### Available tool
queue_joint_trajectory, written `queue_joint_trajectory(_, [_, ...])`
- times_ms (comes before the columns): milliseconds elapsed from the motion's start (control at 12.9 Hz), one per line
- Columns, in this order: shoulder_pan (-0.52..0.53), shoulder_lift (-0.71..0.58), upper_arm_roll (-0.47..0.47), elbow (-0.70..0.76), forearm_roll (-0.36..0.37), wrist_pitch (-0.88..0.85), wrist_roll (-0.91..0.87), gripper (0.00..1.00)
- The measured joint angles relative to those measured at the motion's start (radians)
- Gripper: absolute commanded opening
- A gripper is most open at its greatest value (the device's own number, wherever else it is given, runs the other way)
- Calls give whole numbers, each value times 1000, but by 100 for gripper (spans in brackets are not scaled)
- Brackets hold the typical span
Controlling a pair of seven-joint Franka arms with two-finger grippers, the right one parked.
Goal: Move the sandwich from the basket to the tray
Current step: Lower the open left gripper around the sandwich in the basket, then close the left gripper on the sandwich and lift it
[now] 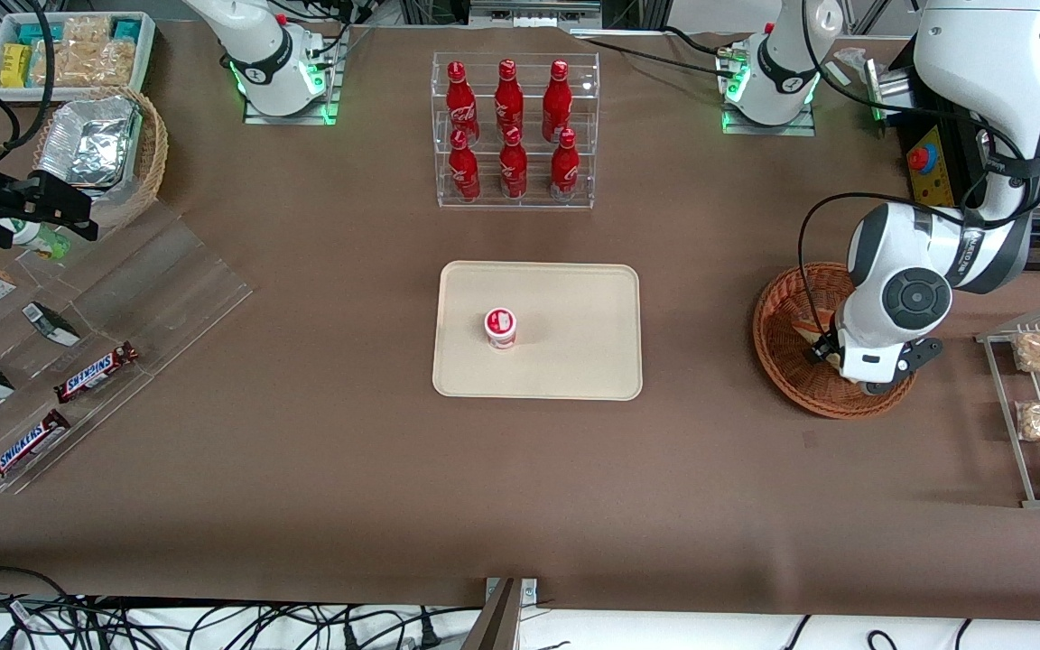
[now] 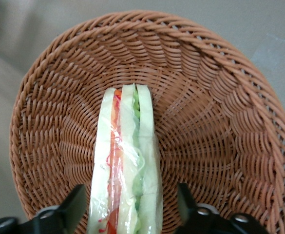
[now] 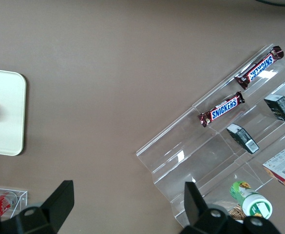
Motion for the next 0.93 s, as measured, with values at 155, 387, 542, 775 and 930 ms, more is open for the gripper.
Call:
queue_joint_trajectory(155, [0, 0, 0, -4, 0, 2, -1, 32])
queue_joint_trajectory(387, [-1, -2, 0, -4, 0, 2, -1, 29])
queue_joint_trajectory(542, [-1, -6, 0, -2, 2, 2, 2, 29])
queue_joint_trajectory(775, [-2, -21, -2, 48, 8, -70, 83, 29])
queue_joint_trajectory(930, [-3, -31, -9, 129, 8, -175, 161, 29])
